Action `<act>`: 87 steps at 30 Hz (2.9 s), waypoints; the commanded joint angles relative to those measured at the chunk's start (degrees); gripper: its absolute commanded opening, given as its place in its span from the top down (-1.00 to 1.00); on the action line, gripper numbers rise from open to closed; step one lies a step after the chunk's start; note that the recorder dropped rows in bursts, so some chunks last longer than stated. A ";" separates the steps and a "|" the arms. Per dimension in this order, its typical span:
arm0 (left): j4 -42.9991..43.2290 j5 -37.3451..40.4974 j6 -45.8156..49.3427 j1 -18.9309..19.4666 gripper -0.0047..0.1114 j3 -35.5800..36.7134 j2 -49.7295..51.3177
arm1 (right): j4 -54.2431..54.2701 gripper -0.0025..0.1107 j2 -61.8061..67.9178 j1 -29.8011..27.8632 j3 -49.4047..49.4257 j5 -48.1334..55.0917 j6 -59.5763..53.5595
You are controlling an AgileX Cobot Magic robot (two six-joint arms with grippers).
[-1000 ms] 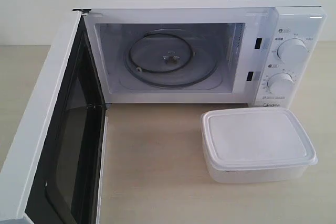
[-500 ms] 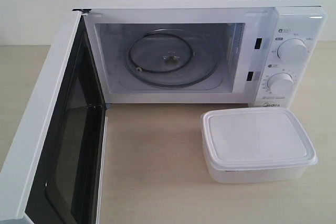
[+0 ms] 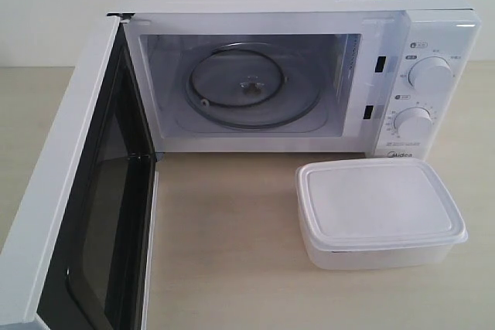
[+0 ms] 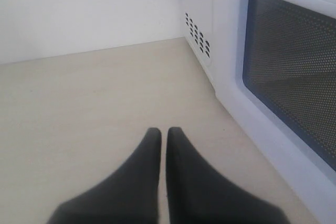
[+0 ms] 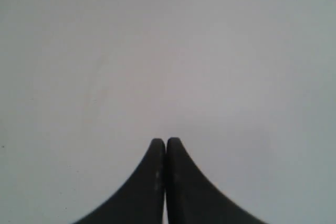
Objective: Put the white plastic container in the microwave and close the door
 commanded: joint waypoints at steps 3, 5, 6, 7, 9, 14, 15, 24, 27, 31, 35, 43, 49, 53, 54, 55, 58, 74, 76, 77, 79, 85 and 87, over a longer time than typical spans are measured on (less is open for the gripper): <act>0.03 -0.01 -0.28 0.22 0.84 0.17 -0.13 | -30.42 0.96 7.62 -0.30 -15.89 13.67 45.92; 0.03 -0.01 -0.28 0.22 0.84 0.17 -0.13 | -40.52 0.96 9.84 -0.30 -15.62 11.09 59.23; 0.03 -0.01 -0.28 0.22 0.84 0.17 -0.13 | -46.05 0.96 10.40 -0.30 -14.74 9.04 70.60; 0.03 -0.01 -0.28 0.22 0.84 0.17 -0.13 | -48.44 0.96 10.75 -0.30 -14.30 8.22 75.17; 0.03 -0.01 -0.28 0.22 0.84 0.17 -0.13 | -54.39 0.96 11.54 -0.30 -13.51 4.97 82.78; 0.03 -0.01 -0.28 0.22 0.84 0.17 -0.13 | -57.25 0.96 15.44 -0.30 -10.78 -3.58 90.06; 0.03 -0.01 -0.28 0.22 0.84 0.17 -0.13 | -57.12 0.96 16.59 -0.30 -10.13 -4.81 91.03; 0.03 -0.01 -0.28 0.22 0.84 0.17 -0.13 | -55.16 0.96 28.13 -0.30 -3.32 -12.47 94.57; 0.03 -0.01 -0.28 0.22 0.84 0.17 -0.13 | -54.76 0.96 30.48 -0.30 -0.57 -13.50 94.60; 0.03 -0.01 -0.28 0.22 0.84 0.17 -0.13 | -53.94 0.96 32.07 -0.30 2.99 -17.30 94.22; 0.03 -0.01 -0.28 0.22 0.84 0.17 -0.13 | -54.10 0.96 32.11 -0.30 4.99 -18.20 94.11; 0.03 -0.01 -0.28 0.22 0.84 0.17 -0.13 | -53.58 0.96 32.11 -0.30 4.75 -13.25 84.07; 0.03 -0.01 -0.28 0.22 0.84 0.17 -0.13 | -53.61 0.96 32.11 -0.30 2.85 -2.59 70.53; 0.03 -0.01 -0.28 0.22 0.84 0.17 -0.13 | -56.23 0.96 32.11 -0.30 0.22 0.39 68.88; 0.03 -0.01 -0.28 0.22 0.84 0.17 -0.13 | -56.94 0.96 32.11 -0.30 -0.61 0.39 68.88; 0.03 -0.01 -0.28 0.22 0.84 0.17 -0.13 | -57.06 0.96 32.11 -0.30 -1.35 0.27 69.01; 0.03 -0.01 -0.28 0.22 0.84 0.17 -0.13 | -56.68 0.95 32.11 -0.30 -3.72 0.74 68.65; 0.03 -0.01 -0.19 0.22 0.84 0.17 -0.13 | 5.36 0.95 32.11 -0.30 -8.48 35.59 4.76; 0.03 -0.01 -0.19 0.22 0.84 0.17 -0.13 | 14.93 0.95 32.11 -0.30 -10.49 39.32 -3.63; 0.03 -0.01 -0.19 0.22 0.84 0.17 -0.13 | 18.76 0.95 32.11 -0.30 -11.32 41.29 -6.09; 0.03 -0.01 -0.19 0.22 0.84 0.17 -0.13 | 23.89 0.95 32.11 -0.30 -12.82 43.94 -10.06; 0.03 -0.01 -0.19 0.22 0.84 0.17 -0.13 | 46.00 0.95 31.75 0.44 -13.29 49.96 -23.05; 0.03 -0.01 -0.19 0.22 0.84 0.17 -0.13 | 55.83 0.95 31.75 2.15 -13.29 53.33 -31.54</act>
